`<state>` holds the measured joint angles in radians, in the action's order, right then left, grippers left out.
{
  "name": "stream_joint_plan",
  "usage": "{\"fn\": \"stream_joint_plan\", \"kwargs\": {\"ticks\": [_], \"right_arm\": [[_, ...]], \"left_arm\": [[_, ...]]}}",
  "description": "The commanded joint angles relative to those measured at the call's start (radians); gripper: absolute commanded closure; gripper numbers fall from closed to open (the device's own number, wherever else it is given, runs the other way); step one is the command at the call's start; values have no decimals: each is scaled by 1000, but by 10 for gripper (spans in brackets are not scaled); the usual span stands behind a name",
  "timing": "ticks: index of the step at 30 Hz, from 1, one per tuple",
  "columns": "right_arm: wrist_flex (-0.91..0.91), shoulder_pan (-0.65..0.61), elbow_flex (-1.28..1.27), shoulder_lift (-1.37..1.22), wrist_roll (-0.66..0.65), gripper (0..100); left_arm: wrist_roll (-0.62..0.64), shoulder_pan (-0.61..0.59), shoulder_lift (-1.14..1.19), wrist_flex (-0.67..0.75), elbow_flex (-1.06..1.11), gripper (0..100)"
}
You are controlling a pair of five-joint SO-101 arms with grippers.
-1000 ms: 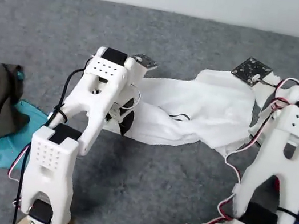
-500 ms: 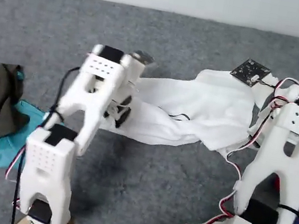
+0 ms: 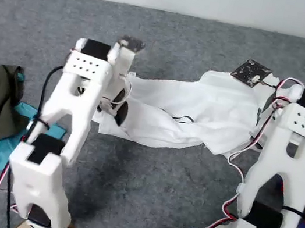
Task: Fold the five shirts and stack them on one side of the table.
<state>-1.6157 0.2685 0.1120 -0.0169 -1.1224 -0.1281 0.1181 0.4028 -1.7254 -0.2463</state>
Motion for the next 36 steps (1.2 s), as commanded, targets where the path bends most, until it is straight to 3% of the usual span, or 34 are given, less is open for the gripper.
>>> {"fn": "stream_joint_plan", "kwargs": {"ticks": [1,10,19,26,36], "right_arm": [[-4,-8,55,4,-8,988],[-12,-8,55,4,-6,988],[-1,-8,54,2,-6,988],[-2,-8,51,2,-6,988],[-22,-10,52,13,55,988]], "left_arm": [[23,-5,94,-6,-58,757],[26,-2,269,-32,-386,757],[21,0,319,-32,-338,773],[21,17,381,-32,-340,983],[28,5,330,-34,-331,987]]}}
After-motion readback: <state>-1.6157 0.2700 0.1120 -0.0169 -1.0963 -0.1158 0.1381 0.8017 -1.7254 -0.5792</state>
